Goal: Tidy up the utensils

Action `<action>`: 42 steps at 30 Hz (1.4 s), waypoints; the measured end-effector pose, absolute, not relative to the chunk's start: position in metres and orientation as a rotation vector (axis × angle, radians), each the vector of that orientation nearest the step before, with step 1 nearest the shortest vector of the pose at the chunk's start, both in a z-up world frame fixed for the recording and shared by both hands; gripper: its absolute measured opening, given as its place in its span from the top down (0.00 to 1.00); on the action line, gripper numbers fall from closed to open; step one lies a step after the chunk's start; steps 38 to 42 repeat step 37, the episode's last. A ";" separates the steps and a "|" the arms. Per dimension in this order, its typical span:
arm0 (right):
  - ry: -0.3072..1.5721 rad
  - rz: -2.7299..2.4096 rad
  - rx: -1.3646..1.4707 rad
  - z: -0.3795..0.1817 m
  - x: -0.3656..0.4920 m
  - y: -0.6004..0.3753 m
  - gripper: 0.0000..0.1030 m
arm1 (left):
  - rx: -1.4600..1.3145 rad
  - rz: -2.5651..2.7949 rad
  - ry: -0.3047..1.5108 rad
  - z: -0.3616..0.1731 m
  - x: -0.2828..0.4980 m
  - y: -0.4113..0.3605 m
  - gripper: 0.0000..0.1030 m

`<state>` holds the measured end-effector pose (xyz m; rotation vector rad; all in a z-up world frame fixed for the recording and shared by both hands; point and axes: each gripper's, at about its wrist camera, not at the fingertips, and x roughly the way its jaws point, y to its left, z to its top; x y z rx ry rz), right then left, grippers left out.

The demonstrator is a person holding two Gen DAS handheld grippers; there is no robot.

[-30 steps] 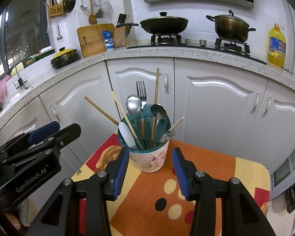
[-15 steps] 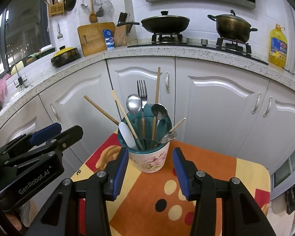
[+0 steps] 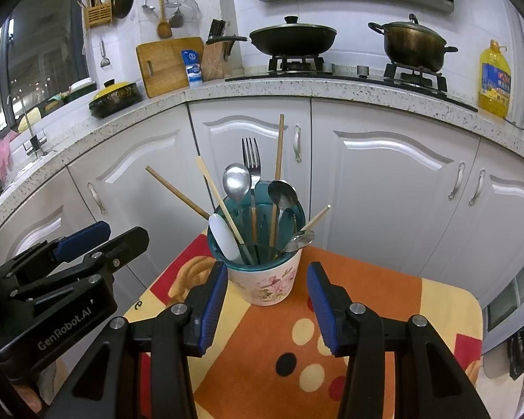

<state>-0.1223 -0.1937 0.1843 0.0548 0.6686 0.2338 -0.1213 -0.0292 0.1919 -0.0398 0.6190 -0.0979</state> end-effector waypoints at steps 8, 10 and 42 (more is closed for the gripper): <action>0.670 0.233 0.060 0.183 -0.122 -0.195 0.55 | -0.039 -0.099 0.620 0.191 -0.121 -0.030 0.51; 0.670 0.233 0.061 0.183 -0.122 -0.195 0.55 | -0.040 -0.098 0.622 0.191 -0.121 -0.030 0.51; 0.681 0.217 0.057 0.168 -0.124 -0.211 0.50 | -0.058 -0.098 0.657 0.183 -0.116 -0.027 0.51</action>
